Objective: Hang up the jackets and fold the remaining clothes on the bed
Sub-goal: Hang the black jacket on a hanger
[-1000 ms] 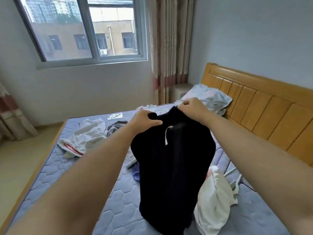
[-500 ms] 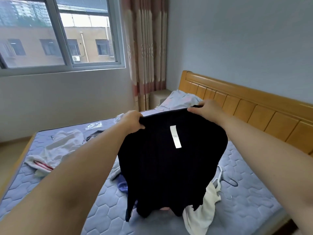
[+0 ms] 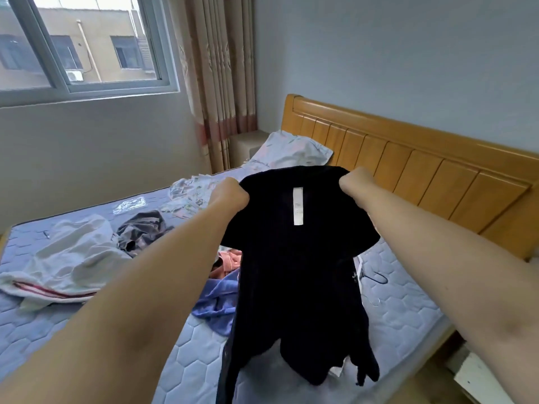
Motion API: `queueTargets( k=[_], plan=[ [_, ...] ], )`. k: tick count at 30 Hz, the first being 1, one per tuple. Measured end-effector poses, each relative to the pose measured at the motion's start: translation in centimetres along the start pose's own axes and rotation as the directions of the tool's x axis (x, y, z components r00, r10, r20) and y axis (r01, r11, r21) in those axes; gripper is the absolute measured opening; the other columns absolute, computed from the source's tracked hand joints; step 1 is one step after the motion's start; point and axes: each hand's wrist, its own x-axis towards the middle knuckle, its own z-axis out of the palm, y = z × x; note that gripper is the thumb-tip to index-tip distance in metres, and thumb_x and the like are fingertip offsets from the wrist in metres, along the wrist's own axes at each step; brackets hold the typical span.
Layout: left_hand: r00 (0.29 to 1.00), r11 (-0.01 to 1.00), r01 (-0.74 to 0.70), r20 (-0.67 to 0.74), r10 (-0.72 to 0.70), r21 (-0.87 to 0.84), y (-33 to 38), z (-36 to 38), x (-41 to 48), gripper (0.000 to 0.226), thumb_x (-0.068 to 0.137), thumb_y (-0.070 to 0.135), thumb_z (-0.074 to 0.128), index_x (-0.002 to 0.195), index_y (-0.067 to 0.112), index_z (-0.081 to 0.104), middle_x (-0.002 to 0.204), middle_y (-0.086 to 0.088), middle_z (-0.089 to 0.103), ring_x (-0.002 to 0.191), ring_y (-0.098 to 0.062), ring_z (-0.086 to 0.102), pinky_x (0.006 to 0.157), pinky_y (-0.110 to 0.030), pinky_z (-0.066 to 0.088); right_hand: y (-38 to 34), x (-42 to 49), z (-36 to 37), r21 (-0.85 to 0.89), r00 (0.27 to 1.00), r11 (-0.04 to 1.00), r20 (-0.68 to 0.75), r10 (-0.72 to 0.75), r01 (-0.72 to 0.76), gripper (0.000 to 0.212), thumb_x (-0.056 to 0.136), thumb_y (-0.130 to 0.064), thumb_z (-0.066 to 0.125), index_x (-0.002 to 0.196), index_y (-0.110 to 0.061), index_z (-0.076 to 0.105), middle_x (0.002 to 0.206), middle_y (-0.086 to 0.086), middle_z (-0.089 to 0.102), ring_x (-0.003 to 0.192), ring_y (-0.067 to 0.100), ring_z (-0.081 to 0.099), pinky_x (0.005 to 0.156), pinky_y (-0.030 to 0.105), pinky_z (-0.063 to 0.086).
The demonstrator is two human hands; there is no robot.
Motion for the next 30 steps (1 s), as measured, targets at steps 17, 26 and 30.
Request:
queueTargets(
  k=[17, 26, 30],
  plan=[
    [0.763, 0.986, -0.034, 0.633, 0.132, -0.164, 8.8, 24.6, 1.3, 0.045, 0.077, 0.046, 0.074, 0.106, 0.013, 0.063, 0.094, -0.002, 0.064, 0.084, -0.018, 0.059, 0.076, -0.029, 0.045, 15.0, 10.7, 8.5, 0.569, 0.768, 0.599, 0.628, 0.126, -0.563, 0.017, 0.096, -0.008, 0.045, 0.083, -0.005, 0.056, 0.081, 0.009, 0.059, 0.076, 0.021, 0.058, 0.077, 0.031, 0.049],
    [0.847, 0.975, 0.206, 0.515, -0.133, -0.087, 12.2, 41.2, 6.4, 0.027, 0.086, 0.016, 0.061, 0.107, 0.000, 0.065, 0.101, -0.003, 0.048, 0.096, -0.014, 0.047, 0.081, -0.027, 0.037, 28.9, 26.5, 10.9, 0.387, 0.643, 0.604, 0.709, 0.288, -0.697, 0.021, 0.098, -0.018, 0.041, 0.080, -0.009, 0.049, 0.082, 0.013, 0.055, 0.075, 0.024, 0.058, 0.069, 0.033, 0.049],
    [0.853, 0.927, 0.363, 0.435, -0.289, -0.096, 11.9, 46.7, 7.7, 0.023, 0.086, 0.017, 0.059, 0.099, -0.001, 0.066, 0.094, -0.016, 0.067, 0.090, -0.032, 0.062, 0.075, -0.033, 0.045, 36.6, 31.1, 12.6, 0.263, 0.641, 0.640, 0.604, 0.475, -0.722, 0.024, 0.097, -0.018, 0.040, 0.076, -0.011, 0.048, 0.076, 0.008, 0.051, 0.070, 0.020, 0.055, 0.069, 0.032, 0.048]
  ],
)
